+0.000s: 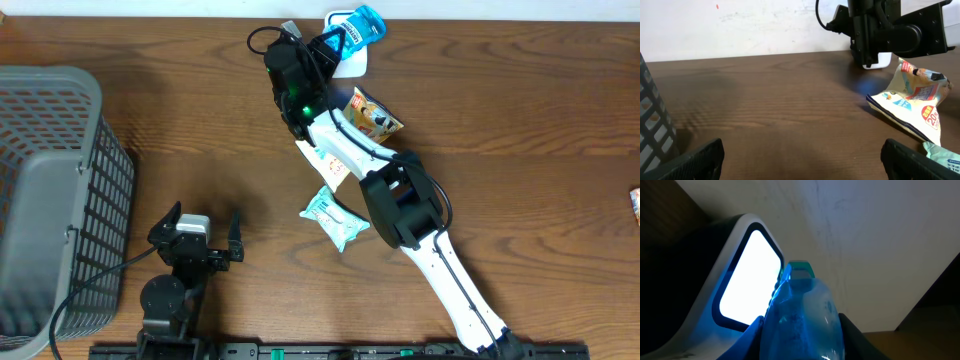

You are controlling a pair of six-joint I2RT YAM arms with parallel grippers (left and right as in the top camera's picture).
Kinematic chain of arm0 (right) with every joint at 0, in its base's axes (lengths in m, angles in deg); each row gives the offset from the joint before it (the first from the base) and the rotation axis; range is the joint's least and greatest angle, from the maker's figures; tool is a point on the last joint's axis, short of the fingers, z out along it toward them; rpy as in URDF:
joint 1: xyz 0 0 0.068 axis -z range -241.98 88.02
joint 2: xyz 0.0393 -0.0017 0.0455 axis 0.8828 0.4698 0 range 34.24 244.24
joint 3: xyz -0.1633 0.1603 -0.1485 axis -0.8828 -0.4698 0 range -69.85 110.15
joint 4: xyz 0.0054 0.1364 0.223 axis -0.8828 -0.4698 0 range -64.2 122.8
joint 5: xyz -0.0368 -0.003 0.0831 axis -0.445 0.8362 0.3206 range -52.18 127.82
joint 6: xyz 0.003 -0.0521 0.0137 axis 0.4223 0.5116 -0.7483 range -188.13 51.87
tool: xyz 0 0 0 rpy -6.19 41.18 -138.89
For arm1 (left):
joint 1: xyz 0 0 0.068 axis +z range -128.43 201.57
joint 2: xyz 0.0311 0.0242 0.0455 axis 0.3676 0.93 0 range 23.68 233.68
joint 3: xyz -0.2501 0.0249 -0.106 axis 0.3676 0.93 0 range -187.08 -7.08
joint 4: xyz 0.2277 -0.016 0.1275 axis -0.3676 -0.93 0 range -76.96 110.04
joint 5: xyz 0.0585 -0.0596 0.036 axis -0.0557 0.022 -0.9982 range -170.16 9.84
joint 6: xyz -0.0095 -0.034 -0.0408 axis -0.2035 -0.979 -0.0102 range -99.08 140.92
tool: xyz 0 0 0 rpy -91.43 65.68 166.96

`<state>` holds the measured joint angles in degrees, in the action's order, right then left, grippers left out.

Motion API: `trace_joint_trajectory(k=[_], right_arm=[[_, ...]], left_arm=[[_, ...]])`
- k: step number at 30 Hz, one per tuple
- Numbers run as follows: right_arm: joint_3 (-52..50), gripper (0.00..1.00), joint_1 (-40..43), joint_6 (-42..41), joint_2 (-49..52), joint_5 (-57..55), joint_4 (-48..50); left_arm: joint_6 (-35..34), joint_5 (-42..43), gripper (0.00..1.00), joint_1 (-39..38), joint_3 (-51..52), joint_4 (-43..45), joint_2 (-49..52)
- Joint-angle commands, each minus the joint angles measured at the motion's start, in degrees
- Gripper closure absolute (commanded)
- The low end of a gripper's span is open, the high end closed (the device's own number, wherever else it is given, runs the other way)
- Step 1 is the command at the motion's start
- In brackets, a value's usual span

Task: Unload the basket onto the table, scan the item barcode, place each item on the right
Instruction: 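Hold the teal bottle up to the white scanner with the right gripper, then carry the teal bottle to the right edge and release it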

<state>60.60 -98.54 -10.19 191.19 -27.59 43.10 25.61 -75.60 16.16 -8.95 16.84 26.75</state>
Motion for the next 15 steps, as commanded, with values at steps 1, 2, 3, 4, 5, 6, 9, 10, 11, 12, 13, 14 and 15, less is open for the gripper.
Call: trace_joint_trajectory(k=[1,2,3,4,5,6,9,10,11,12,13,14,15], right_arm=[[2.0,0.99,-0.6,-1.9,-1.0,0.1,0.2],[2.0,0.99,-0.6,-1.9,-1.0,0.0,0.2],[2.0,0.99,-0.7,-1.6,-1.0,-0.1,0.2],[2.0,0.99,-0.8,-1.5,-1.0,-0.3,0.6],[2.0,0.99,-0.9,-1.1,-1.0,-0.7,1.4],[2.0,0.99,-1.1,-0.1,-1.0,-1.4,3.4],[2.0,0.99,-1.8,3.3,-1.1,-2.7,8.7],[2.0,0.99,-2.0,4.3,-1.6,-3.3,10.1],[2.0,0.99,-2.2,4.3,-2.0,-3.8,10.3],[2.0,0.99,-2.3,4.3,-2.8,-4.8,10.3],[2.0,0.99,-2.3,4.3,-3.4,-5.7,10.3],[2.0,0.99,-2.3,4.3,-4.6,-7.3,10.2],[2.0,0.99,-2.3,4.3,-5.3,-8.2,10.1]], left_arm=[[-0.1,0.8,0.00,0.2,0.9,-1.9,-0.2],[-0.1,0.8,0.00,0.2,0.9,-1.9,-0.2],[-0.1,0.8,0.00,0.2,0.9,-1.9,-0.2],[-0.1,0.8,0.00,0.2,0.9,-1.9,-0.2],[-0.1,0.8,0.00,0.2,0.9,-1.9,-0.2],[-0.1,0.8,0.00,0.2,0.9,-1.9,-0.2],[-0.1,0.8,0.00,0.2,0.9,-1.9,-0.2],[-0.1,0.8,0.00,0.2,0.9,-1.9,-0.2],[-0.1,0.8,0.00,0.2,0.9,-1.9,-0.2],[-0.1,0.8,0.00,0.2,0.9,-1.9,-0.2],[-0.1,0.8,0.00,0.2,0.9,-1.9,-0.2],[-0.1,0.8,0.00,0.2,0.9,-1.9,-0.2],[-0.1,0.8,0.00,0.2,0.9,-1.9,-0.2]])
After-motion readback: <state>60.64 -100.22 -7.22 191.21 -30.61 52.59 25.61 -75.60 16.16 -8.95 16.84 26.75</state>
